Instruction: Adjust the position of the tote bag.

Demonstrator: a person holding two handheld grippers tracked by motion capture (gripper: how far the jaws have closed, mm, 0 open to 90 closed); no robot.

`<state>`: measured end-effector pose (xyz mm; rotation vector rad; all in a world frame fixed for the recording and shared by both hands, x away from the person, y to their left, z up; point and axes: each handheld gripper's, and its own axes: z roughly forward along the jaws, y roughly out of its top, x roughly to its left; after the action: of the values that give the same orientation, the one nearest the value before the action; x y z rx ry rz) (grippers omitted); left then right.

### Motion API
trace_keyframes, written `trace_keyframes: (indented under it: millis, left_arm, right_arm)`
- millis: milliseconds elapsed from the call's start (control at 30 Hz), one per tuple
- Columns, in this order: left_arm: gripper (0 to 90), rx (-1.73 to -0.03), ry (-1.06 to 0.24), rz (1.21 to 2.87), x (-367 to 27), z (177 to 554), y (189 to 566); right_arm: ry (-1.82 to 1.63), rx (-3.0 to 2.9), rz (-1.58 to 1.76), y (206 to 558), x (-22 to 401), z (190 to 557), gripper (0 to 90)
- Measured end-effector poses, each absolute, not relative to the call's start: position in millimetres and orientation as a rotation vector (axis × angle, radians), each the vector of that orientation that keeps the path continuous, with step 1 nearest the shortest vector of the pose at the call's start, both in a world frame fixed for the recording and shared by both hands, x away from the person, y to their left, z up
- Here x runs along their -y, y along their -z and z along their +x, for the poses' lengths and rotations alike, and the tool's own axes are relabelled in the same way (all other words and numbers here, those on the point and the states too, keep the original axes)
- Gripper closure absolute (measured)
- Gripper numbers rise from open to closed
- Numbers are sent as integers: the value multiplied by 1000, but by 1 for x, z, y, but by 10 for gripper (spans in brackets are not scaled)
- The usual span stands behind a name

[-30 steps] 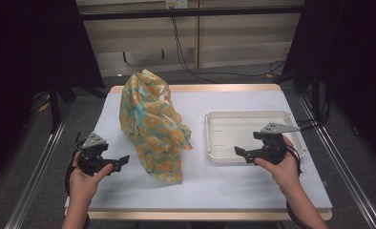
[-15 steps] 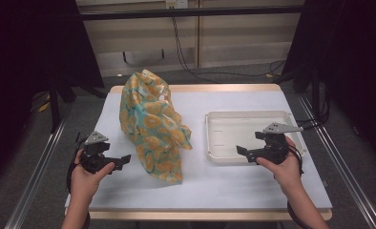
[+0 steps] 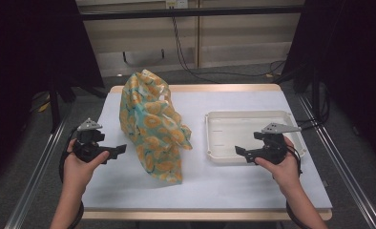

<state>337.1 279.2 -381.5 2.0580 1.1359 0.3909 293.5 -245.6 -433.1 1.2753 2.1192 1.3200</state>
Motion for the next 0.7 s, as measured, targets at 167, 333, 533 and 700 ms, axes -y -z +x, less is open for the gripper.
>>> trace_keyframes:
  millis: [167, 333, 533, 700]
  left_arm:
    - [34, -1150, -365, 2043, -280, 347, 365]
    - [34, -1150, -388, 2050, -279, 352, 350]
    - [38, -1152, -394, 2041, -279, 358, 329]
    - [37, -1153, -372, 2033, -274, 366, 311]
  right_arm:
    - [-1322, -2118, 1276, 433, 246, 293, 19]
    - [-1325, -2110, 1278, 433, 248, 293, 20]
    - [-1328, -2104, 1274, 432, 248, 293, 23]
    - [-1322, -2105, 1279, 432, 247, 293, 24]
